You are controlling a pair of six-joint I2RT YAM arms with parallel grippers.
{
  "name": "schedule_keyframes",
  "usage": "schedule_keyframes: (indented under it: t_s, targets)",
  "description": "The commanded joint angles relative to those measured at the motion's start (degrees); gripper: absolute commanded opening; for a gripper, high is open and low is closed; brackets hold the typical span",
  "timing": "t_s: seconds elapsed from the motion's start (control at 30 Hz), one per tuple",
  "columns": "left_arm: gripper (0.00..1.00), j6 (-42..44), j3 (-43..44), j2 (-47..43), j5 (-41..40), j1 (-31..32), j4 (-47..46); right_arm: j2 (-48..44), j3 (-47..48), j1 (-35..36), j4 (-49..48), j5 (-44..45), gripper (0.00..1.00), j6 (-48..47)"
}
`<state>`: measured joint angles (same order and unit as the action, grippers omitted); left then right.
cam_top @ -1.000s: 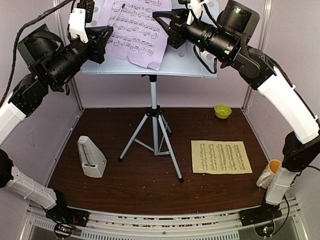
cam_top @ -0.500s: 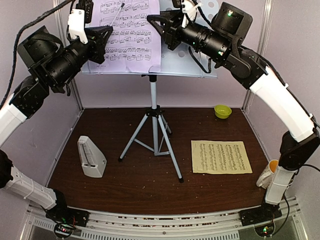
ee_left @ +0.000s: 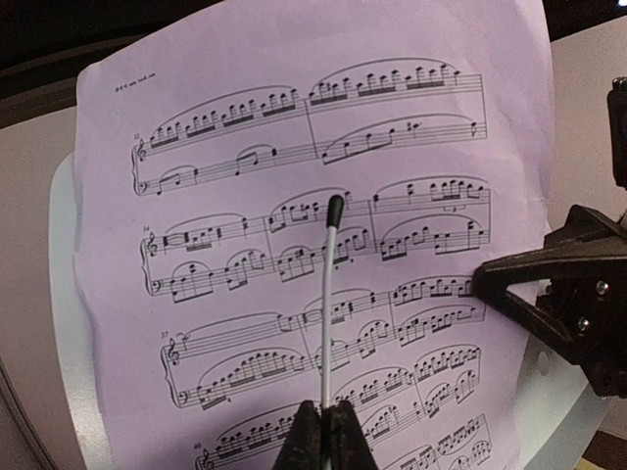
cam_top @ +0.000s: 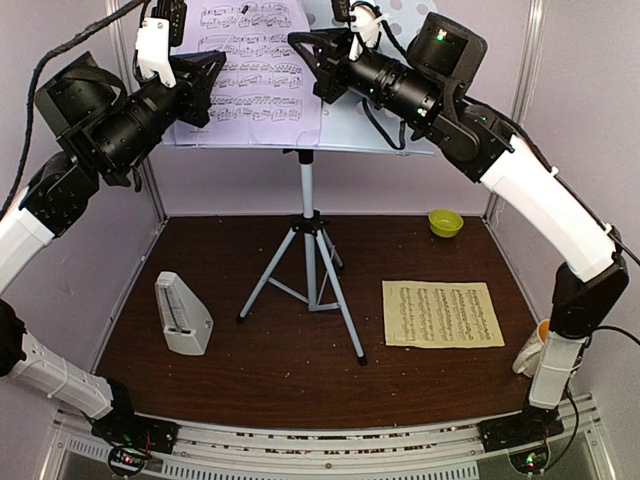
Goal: Set up the instrument practice props
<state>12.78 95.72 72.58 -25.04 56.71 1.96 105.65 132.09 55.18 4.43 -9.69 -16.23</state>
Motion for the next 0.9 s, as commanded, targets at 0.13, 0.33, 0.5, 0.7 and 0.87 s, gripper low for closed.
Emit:
schedule_keyframes:
  t_s: [0.13,0.33,0.5,0.7,0.87]
  targets:
    - [0.0,1.2,1.0,-1.2,1.2,-0.3,-7.1,1.3,1.8,-0.3,-4.1,-1.7,0.0,2.3]
    - [0.0,1.4,1.4,-0.9,1.2,-0.3,-7.0,2.3,2.7,-0.4,-4.6,-2.3,0.0,2.5]
    - [0.0,1.6,1.5,-0.6,0.8,-0.3,-7.1,2.7,2.5,-0.4,-4.7,-2.4,0.08,2.9]
    - [0.01,1.5,2.0,-0.4,0.5,-0.3,-6.8,1.8,1.6,-0.4,-4.9,-0.4,0.29,2.2]
    - [0.07,1.3,1.4,-0.6,0.9,-0.3,-6.8,0.9,0.3,-0.6,-5.4,1.7,0.44,1.4]
